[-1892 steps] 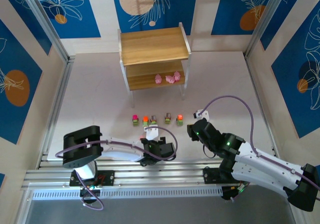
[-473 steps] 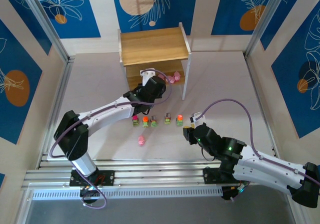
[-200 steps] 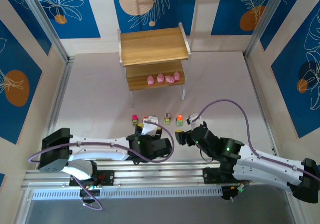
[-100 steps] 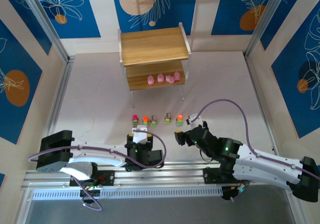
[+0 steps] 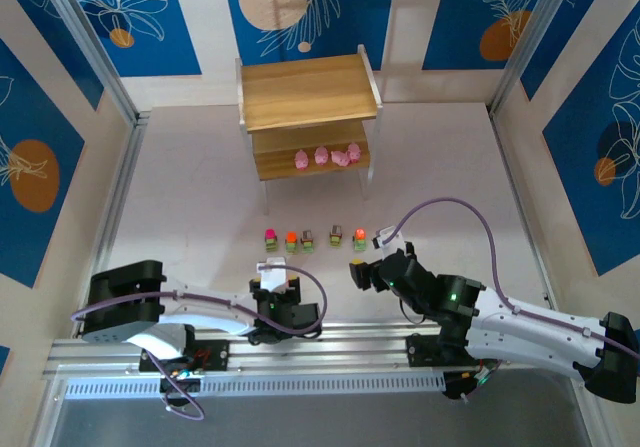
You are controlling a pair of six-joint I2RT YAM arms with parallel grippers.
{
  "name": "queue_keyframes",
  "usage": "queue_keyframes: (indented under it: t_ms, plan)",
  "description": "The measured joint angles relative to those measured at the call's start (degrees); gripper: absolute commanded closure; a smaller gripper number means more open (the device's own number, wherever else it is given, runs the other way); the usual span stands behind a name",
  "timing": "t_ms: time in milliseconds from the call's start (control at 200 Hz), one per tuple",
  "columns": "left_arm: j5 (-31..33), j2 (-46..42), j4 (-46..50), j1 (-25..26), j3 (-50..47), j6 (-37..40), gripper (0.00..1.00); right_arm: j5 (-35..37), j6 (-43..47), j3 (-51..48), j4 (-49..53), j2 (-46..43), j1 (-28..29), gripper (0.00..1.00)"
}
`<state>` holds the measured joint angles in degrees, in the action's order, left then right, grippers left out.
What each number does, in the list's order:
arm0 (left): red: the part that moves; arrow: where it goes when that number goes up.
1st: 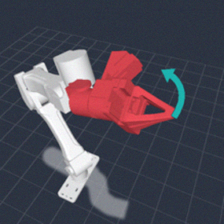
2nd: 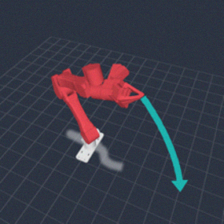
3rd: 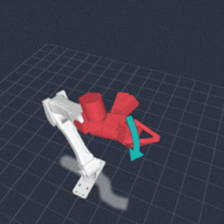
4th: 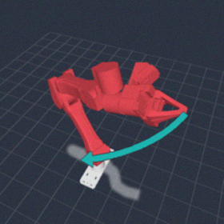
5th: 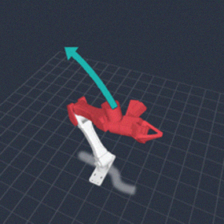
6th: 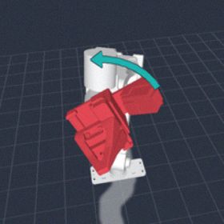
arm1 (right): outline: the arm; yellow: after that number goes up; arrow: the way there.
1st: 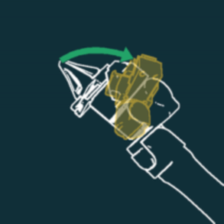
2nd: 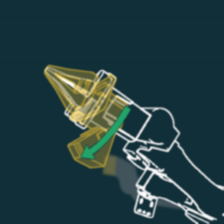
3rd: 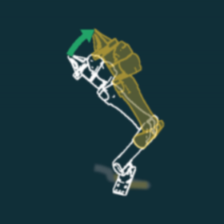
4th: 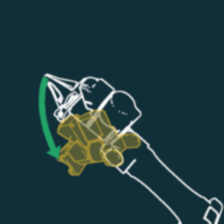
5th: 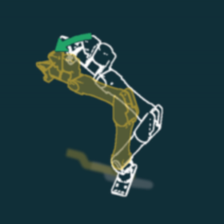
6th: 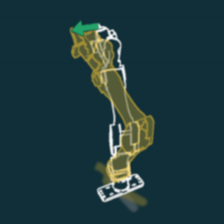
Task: Place and organize the plastic toys onto the shelf
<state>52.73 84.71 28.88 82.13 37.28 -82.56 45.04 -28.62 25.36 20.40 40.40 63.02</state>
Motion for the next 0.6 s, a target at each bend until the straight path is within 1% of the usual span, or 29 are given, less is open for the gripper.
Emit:
queue_keyframes:
  t_ms: [330, 600]
  plan:
    - [-3.7, 4.0, -9.3, -3.3, -0.5, 2.8, 0.38, 0.0, 0.0, 0.0, 0.0, 0.0, 0.0, 0.09]
    - [-4.4, 5.5, -10.8, -4.1, -0.5, 2.9, 0.43, 0.0, 0.0, 0.0, 0.1, -0.1, 0.0, 0.09]
